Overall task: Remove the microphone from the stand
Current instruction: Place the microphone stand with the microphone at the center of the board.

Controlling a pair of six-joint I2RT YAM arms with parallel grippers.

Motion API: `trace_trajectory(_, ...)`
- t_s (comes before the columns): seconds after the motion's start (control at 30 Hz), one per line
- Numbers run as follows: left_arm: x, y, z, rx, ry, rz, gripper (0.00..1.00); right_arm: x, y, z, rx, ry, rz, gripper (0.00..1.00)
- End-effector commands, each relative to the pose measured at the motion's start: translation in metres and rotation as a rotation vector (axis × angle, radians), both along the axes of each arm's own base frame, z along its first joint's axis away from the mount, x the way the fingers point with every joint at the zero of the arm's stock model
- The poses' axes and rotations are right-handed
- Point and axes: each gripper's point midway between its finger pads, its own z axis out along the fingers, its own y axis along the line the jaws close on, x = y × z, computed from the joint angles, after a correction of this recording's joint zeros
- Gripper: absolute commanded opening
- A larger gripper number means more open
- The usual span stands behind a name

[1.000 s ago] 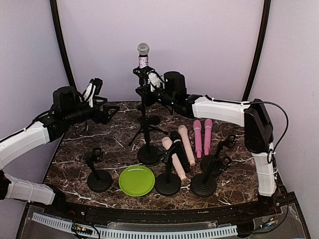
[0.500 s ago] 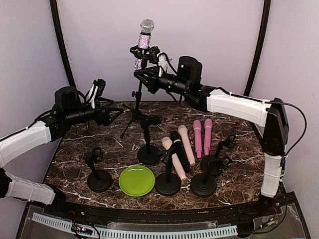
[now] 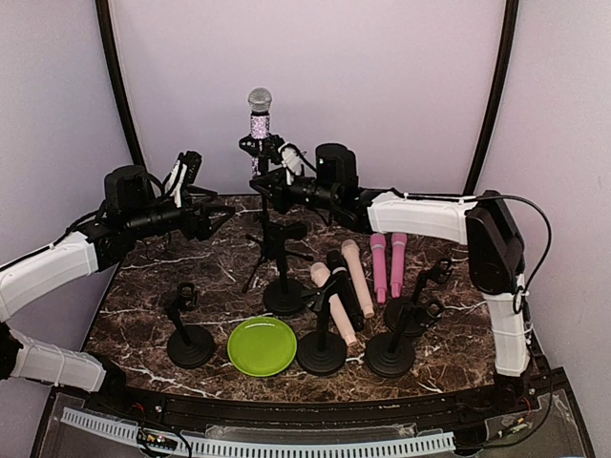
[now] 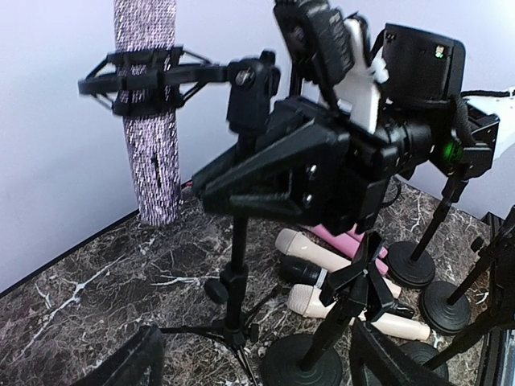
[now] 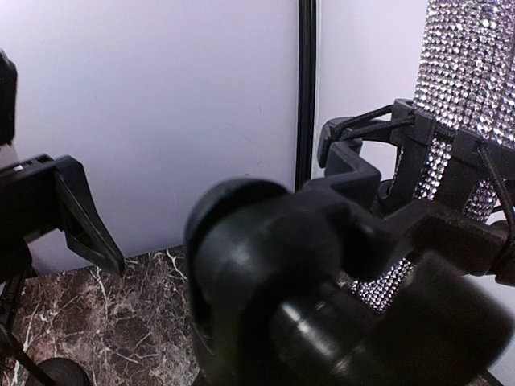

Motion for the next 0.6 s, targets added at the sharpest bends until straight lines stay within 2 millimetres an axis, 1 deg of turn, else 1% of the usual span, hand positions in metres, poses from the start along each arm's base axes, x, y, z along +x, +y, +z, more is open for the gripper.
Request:
trace_trajectory(0.0,0.000,0.003,0.010,0.000,-0.042,0.008,0.81,0.000,0.002,0.068,0.163,-0.169,0.021,0.00)
trace_trajectory(0.33,0.000,0.004,0.009,0.010,-0.052,0.012,0.80,0.001,0.014,0.046,0.147,-0.161,0.073,0.00)
trace_trajectory(0.57,0.000,0.003,0.008,0.011,-0.049,0.006,0.80,0.004,0.014,0.026,0.113,-0.126,0.063,0.00)
